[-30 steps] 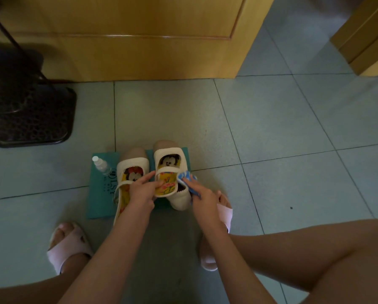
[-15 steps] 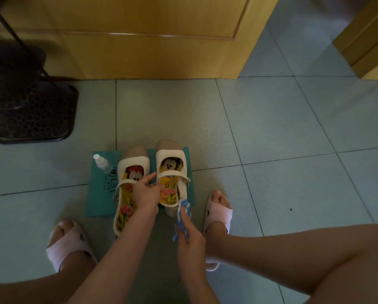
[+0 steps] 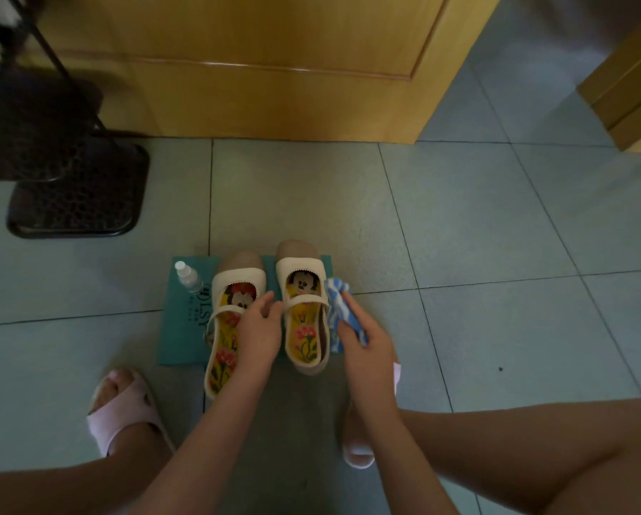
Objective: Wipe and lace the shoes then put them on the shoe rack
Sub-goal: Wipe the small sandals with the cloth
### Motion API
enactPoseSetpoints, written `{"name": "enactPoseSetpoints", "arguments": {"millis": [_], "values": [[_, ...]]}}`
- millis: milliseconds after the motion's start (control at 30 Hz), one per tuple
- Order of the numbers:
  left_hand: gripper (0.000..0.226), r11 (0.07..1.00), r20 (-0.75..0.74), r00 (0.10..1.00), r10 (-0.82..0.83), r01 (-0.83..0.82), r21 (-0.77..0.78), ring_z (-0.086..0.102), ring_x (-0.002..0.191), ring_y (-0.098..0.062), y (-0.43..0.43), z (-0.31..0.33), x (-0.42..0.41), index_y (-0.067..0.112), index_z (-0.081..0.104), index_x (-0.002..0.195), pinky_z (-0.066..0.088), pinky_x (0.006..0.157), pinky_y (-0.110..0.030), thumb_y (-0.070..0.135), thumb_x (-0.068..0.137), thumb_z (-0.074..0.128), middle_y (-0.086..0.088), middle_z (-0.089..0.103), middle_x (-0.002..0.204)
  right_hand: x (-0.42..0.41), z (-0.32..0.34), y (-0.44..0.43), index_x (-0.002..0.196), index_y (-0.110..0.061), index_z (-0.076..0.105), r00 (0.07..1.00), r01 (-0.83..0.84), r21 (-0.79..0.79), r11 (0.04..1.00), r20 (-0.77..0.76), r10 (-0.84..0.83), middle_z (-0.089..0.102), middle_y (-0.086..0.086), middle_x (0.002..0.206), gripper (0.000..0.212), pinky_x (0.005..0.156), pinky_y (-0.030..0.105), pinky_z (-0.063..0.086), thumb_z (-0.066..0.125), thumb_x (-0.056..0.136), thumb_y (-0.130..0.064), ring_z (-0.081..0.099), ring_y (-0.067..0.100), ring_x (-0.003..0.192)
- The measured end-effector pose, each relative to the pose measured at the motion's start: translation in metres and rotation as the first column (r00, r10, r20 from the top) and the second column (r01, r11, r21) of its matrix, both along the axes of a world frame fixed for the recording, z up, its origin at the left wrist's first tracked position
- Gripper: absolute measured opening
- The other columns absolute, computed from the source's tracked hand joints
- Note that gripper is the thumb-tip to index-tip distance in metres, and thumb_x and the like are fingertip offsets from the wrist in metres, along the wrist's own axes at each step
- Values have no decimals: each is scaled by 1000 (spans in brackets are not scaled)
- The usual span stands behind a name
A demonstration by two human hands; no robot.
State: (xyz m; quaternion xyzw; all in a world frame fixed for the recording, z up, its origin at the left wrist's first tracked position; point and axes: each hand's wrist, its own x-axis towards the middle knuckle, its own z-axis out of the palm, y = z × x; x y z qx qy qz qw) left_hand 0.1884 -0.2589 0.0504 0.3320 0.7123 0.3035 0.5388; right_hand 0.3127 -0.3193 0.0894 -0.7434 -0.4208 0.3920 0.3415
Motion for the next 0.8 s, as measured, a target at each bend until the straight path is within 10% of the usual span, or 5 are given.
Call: {"name": "enactPoseSetpoints", "arguments": {"millis": [100,367,467,567,800], "values": [[31,998,251,966,69,-67,-15,59,104,-18,-1,20,-11,21,53,123,51,85,-38,34,97,43,-1,62,118,-19,9,18,135,-35,41,979,-106,-9,994,-174,103,56,-7,118,45,68,-4,39,45,97,-11,53,1,99],[12,984,430,885,177,-174,-46,66,89,-18,7,28,-33,18,63,99,53,70,-28,24,90,58,-5,69,99,-39,5,34,142,-32,34,882,-368,-10,930,-321,345,18,-8,155,55,102,9,30,51,94,-12,21,5,139],[12,954,397,874,280,-301,-9,64,83,-12,12,27,-44,15,60,102,52,66,-25,20,93,55,-2,66,93,-29,-13,37,143,-30,33,953,-260,-193,946,105,284,16,-2,156,64,112,39,30,59,87,-45,22,20,141],[12,942,386,872,302,-335,21,63,76,-8,15,23,-49,12,61,100,53,61,-21,19,93,53,0,66,87,-44,-32,32,144,-19,26,773,-307,-405,861,421,474,18,12,154,87,104,51,37,60,76,-63,24,33,138],[16,952,355,892,279,-305,19,64,87,-14,8,15,-46,15,61,107,53,77,-29,19,93,54,0,67,93,-58,-62,21,149,-14,6,738,-273,-339,900,526,422,14,8,156,78,94,40,46,56,90,-18,28,28,138]]}}
